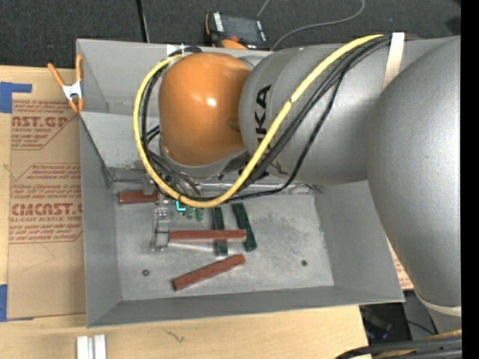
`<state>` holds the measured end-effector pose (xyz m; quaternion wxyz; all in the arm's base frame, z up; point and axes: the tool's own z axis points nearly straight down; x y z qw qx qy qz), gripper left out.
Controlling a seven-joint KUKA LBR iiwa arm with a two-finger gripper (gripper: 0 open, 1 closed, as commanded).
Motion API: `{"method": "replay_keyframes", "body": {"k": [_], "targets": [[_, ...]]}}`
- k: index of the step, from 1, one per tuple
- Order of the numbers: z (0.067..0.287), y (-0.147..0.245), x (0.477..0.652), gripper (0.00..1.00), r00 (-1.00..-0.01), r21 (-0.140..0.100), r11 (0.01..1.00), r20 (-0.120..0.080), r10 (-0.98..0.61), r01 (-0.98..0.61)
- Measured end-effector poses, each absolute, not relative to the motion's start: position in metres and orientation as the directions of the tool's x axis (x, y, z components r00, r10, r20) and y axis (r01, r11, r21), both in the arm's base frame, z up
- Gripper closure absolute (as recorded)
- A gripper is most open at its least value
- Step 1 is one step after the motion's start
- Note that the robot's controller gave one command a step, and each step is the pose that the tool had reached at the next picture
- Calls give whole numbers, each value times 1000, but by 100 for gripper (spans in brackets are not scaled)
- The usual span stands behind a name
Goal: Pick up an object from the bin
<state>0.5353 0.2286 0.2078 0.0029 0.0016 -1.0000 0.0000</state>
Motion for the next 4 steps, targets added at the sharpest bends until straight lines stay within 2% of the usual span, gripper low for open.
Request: {"method": "replay_keyframes", "body": {"k": [1,2,3,4], "targets": [[91,170,568,0,-995,-1,995,5,-102,-102],[68,108,533,0,-998,-1,998,4,-63,-63],[70,111,535,100,-998,2,998,-1,-67,-67],[215,115,579,100,-999,2,1000,-12,-29,-30]]}}
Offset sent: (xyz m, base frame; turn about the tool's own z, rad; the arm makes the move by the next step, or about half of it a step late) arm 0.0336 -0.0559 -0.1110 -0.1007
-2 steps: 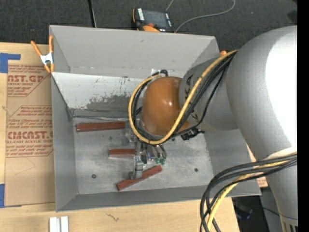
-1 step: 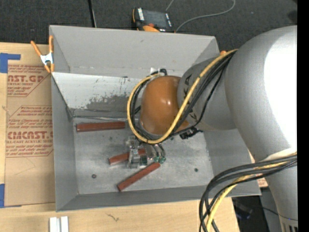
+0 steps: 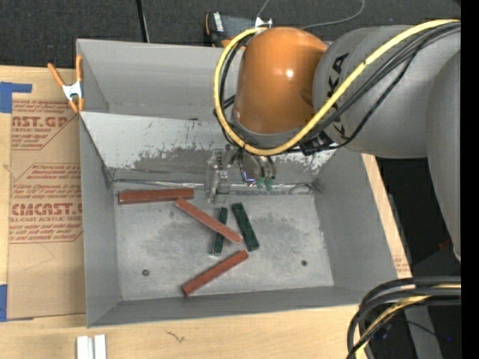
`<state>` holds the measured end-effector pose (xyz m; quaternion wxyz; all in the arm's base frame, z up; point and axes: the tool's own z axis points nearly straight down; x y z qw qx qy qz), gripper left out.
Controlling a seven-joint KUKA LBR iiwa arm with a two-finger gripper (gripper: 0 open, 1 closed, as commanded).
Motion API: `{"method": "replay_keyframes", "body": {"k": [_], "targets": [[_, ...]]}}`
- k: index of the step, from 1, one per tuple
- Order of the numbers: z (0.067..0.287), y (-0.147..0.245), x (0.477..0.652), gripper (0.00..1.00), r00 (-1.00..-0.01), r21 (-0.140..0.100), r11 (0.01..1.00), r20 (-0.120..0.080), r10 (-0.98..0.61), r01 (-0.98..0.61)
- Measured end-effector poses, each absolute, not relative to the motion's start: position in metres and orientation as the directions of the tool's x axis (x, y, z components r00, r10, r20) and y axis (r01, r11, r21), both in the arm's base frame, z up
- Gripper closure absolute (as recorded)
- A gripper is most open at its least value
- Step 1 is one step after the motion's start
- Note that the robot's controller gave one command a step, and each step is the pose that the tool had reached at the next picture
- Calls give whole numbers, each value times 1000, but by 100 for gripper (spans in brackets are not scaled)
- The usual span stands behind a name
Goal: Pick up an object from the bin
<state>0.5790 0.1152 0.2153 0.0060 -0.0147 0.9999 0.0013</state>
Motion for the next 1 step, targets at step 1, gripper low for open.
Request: {"method": "replay_keyframes", "body": {"k": [1], "targets": [[210,115,577,0,-1000,1,1000,-3,-29,-29]]}}
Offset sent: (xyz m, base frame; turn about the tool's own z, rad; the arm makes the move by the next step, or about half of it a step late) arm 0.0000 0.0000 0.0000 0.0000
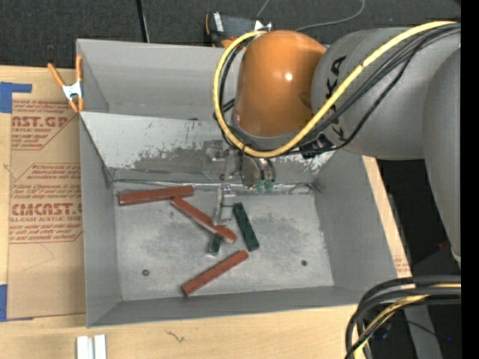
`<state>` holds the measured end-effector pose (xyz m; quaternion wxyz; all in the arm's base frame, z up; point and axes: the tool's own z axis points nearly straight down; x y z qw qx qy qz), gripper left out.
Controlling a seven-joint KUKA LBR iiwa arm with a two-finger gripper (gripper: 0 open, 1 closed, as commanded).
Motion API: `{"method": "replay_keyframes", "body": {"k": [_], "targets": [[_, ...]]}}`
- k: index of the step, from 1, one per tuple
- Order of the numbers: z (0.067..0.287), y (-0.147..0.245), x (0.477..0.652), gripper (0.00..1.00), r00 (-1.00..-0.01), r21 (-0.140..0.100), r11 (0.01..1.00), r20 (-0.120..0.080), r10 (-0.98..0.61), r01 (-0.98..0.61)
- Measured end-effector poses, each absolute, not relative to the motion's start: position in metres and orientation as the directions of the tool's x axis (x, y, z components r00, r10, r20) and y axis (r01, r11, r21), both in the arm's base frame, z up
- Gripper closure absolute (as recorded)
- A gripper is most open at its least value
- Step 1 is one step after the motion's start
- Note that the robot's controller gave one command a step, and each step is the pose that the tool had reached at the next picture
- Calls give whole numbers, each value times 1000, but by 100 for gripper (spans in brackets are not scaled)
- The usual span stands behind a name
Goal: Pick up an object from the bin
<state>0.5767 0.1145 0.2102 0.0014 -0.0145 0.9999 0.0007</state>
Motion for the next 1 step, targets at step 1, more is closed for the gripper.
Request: {"method": "replay_keyframes", "body": {"k": [1], "targets": [[65,47,561,0,-1000,0,1000,5,11,11]]}}
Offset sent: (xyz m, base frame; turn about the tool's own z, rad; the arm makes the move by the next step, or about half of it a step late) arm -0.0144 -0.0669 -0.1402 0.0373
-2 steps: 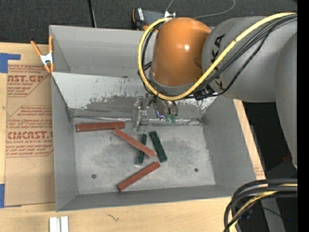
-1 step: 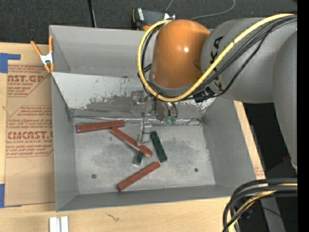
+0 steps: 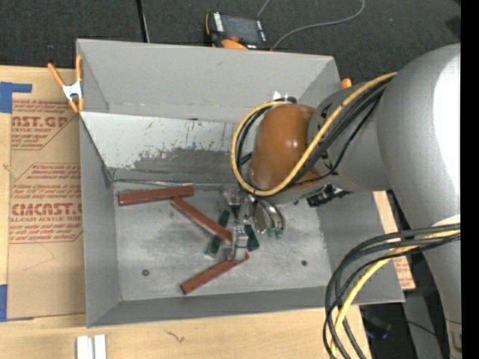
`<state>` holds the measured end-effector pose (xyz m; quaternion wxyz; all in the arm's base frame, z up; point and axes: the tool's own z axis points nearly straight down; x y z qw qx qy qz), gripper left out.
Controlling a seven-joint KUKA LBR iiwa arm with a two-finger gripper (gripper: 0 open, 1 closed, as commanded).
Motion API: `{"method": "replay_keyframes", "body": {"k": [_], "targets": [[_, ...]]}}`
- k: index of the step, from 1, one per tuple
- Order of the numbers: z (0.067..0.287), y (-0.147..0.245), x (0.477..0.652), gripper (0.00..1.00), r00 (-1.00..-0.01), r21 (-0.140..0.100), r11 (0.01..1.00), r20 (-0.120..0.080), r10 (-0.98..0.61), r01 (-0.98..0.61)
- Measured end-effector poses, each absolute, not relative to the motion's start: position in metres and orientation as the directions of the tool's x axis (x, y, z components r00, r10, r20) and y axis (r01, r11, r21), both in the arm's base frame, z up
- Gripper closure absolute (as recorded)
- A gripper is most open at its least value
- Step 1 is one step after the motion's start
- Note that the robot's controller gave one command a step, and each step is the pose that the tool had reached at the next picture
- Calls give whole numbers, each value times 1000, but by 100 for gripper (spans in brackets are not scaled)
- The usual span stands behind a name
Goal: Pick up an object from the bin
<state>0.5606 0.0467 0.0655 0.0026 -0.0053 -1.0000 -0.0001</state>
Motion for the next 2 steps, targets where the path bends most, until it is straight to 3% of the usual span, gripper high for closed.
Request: {"method": "replay_keyframes", "body": {"k": [1,2], "targets": [[70,48,563,100,-1000,2,1000,-2,9,9],[209,61,549,100,-861,-2,861,-5,-508,-508]]}}
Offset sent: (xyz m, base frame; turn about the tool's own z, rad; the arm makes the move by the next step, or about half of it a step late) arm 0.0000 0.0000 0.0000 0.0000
